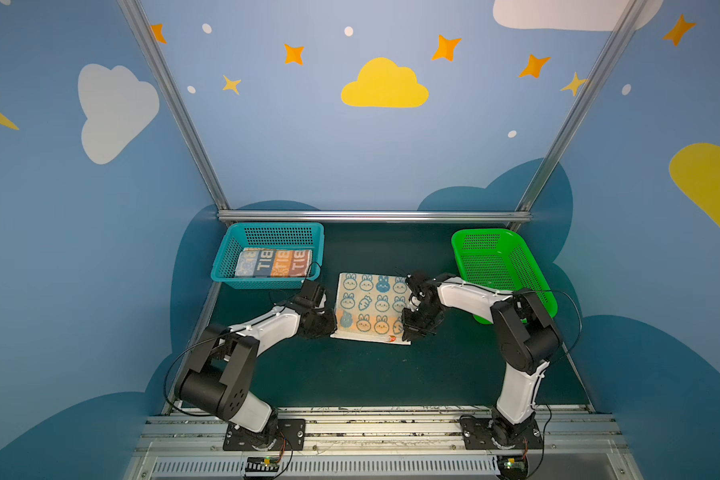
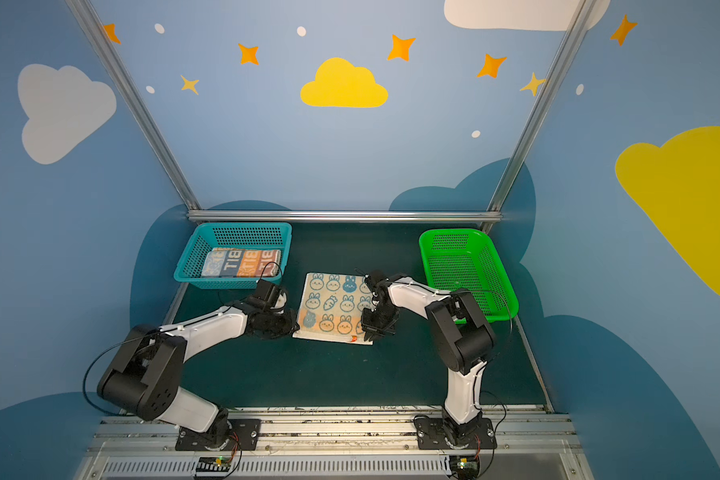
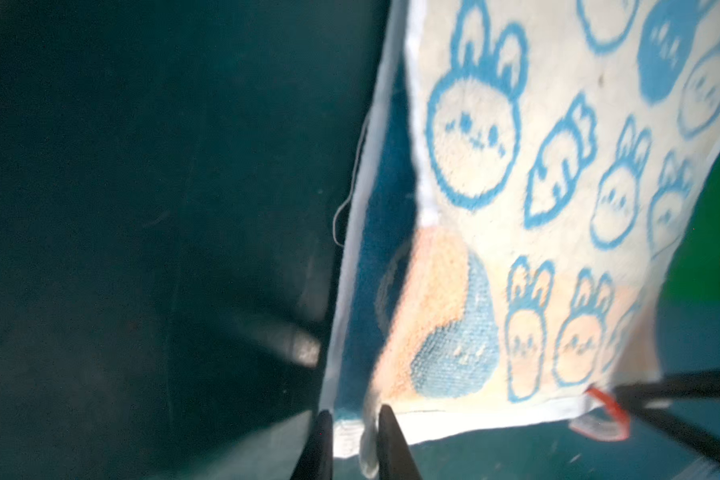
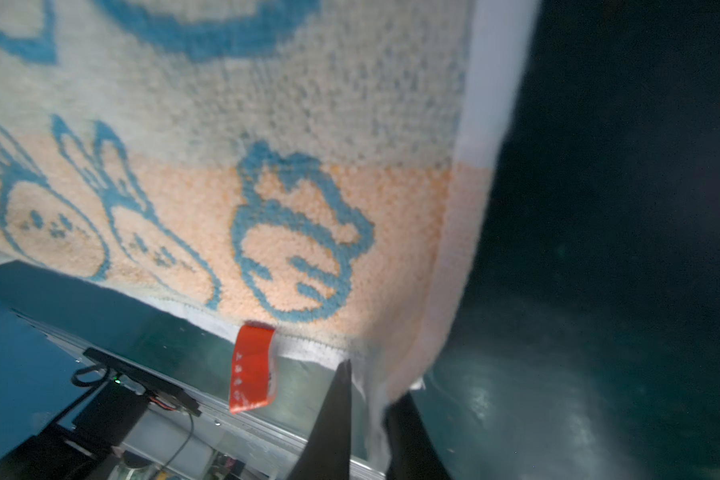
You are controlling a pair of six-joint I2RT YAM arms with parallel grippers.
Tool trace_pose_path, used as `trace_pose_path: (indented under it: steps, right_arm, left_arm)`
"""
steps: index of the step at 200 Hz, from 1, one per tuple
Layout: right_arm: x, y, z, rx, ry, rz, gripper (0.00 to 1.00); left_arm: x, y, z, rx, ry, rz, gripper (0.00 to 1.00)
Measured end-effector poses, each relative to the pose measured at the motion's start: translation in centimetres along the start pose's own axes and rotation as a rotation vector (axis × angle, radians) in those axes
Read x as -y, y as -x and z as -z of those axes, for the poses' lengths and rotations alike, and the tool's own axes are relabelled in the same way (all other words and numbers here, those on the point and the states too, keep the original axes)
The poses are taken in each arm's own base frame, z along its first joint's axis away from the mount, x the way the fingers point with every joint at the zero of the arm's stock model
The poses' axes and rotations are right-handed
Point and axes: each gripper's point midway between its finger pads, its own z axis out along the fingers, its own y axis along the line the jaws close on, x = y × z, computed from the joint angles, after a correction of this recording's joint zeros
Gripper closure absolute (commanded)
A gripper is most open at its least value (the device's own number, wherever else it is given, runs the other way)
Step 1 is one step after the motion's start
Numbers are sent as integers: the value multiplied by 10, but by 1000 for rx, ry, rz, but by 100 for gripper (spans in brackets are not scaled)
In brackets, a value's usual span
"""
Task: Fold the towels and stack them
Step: 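Lay the folded edge down near the robot and open both grippers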
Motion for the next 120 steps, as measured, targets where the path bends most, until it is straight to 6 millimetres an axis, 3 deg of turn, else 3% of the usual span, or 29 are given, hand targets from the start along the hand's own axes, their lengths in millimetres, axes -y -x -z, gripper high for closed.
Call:
trace_pose_path:
  steps: [21,41,84,104,120]
  right_arm:
    - [-1,-2,11,23,-3,3,39]
    - [-6,-3,31,64,3,21,19]
    - [-29,7,85,190,80,72,11]
    - [-31,20,106,236,161,49,11]
    - [-33,34,115,254,240,16,11]
  left_arm:
    - [9,10,17,42,-9,-17,35]
    - [23,25,40,105,-32,-35,1]
    - [56,63,84,248,-95,-58,1]
    - [70,73,82,255,-133,-47,1]
    - [82,79,68,231,-159,-36,1]
